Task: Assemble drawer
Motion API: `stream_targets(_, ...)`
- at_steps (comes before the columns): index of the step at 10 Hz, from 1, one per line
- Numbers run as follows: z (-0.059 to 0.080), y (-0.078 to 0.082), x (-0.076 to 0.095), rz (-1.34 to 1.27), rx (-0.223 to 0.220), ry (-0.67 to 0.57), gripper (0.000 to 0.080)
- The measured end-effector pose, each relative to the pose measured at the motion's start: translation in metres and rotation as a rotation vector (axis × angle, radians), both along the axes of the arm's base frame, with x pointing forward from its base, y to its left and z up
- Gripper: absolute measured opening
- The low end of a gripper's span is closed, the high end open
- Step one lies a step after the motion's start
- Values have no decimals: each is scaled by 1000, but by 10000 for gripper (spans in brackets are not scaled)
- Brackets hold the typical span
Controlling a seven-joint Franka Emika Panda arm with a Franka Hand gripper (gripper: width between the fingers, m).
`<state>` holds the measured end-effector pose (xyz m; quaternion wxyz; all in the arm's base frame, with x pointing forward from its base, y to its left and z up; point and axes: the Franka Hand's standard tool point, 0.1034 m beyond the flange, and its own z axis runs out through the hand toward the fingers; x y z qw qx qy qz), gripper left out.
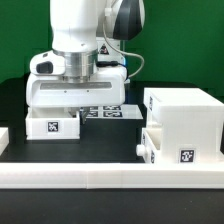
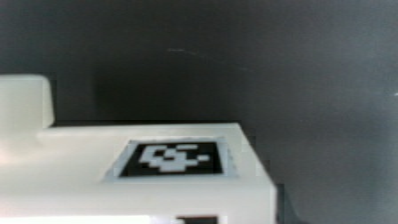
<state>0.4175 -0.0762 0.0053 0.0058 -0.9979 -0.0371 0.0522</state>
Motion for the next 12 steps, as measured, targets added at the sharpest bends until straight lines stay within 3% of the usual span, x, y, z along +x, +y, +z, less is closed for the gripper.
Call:
stream_targets(5,1,8,2,18,2,-2,42)
stream_targets(6,7,19,6,59,3,13,42)
stream_targets(8,34,44,25,153,15,27,42)
stream_targets(10,47,46,40,199,25,31,42)
stream_targets(12,42,46,36,218,28,32,42)
